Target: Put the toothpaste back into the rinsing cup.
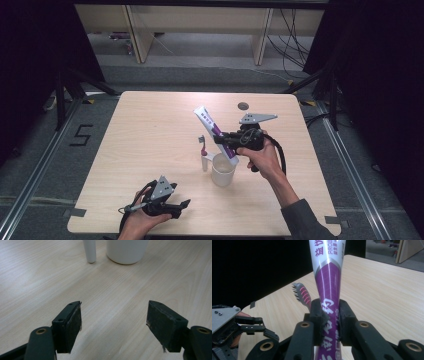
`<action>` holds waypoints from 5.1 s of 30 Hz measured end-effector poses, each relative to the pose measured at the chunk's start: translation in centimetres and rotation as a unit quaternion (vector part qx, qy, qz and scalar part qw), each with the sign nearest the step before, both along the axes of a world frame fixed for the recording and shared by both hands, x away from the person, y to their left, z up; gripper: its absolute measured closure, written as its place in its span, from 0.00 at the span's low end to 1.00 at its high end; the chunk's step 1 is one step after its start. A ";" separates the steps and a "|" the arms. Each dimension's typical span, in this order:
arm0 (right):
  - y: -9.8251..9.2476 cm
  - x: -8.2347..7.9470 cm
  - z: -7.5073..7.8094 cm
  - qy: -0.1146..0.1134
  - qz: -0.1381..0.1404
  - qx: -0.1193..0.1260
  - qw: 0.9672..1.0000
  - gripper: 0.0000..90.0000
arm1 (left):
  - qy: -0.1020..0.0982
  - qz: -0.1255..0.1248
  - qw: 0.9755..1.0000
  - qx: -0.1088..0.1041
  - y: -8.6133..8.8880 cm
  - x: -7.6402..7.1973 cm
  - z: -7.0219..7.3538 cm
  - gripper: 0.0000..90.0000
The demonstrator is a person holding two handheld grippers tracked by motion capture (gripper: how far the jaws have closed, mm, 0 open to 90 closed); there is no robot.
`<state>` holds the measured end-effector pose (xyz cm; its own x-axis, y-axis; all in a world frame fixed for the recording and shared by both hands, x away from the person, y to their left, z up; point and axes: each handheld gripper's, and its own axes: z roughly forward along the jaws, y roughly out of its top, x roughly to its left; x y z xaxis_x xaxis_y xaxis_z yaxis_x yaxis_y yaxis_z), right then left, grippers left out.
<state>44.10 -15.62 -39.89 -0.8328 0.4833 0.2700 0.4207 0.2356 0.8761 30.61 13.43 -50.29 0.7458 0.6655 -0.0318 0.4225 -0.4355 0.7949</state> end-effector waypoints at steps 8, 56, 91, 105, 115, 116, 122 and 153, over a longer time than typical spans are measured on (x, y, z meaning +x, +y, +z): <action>0.2 -0.3 -1.1 -0.015 -0.004 0.004 1.000 0.86 | 0.000 -0.002 1.000 -0.001 -0.1 0.0 -0.1 0.31; -0.6 -2.7 -5.7 -0.078 0.019 0.006 0.997 0.85 | -0.001 -0.001 1.000 0.002 -0.1 0.0 -0.2 0.31; -1.4 -3.5 -6.3 -0.048 0.024 -0.113 0.992 0.84 | 0.000 -0.004 1.000 0.002 0.0 0.0 -0.1 0.32; -1.9 -4.1 -5.6 -0.043 0.015 -0.097 0.994 0.79 | 0.001 -0.003 1.000 0.003 -0.1 0.0 -0.1 0.32; -2.7 -4.2 -4.7 -0.052 0.004 -0.083 0.995 0.69 | 0.001 -0.003 1.000 0.003 -0.1 0.0 -0.1 0.32; -2.7 -4.4 -4.6 -0.039 0.000 -0.079 0.996 0.68 | 0.002 -0.003 1.000 0.003 -0.1 -0.1 -0.1 0.32; -3.2 -4.5 -4.1 -0.054 -0.008 -0.072 0.996 0.64 | 0.001 -0.004 1.000 0.003 -0.1 -0.1 -0.1 0.32; -6.8 -4.6 -2.7 -0.051 -0.043 -0.054 0.996 0.53 | -0.001 -0.002 1.000 0.002 -0.1 0.0 -0.2 0.31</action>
<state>39.47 -22.42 -42.58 -0.8072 0.5760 0.1292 0.3538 0.2969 0.8869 30.61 13.35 -50.44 0.7490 0.6620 -0.0277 0.4194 -0.4413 0.7933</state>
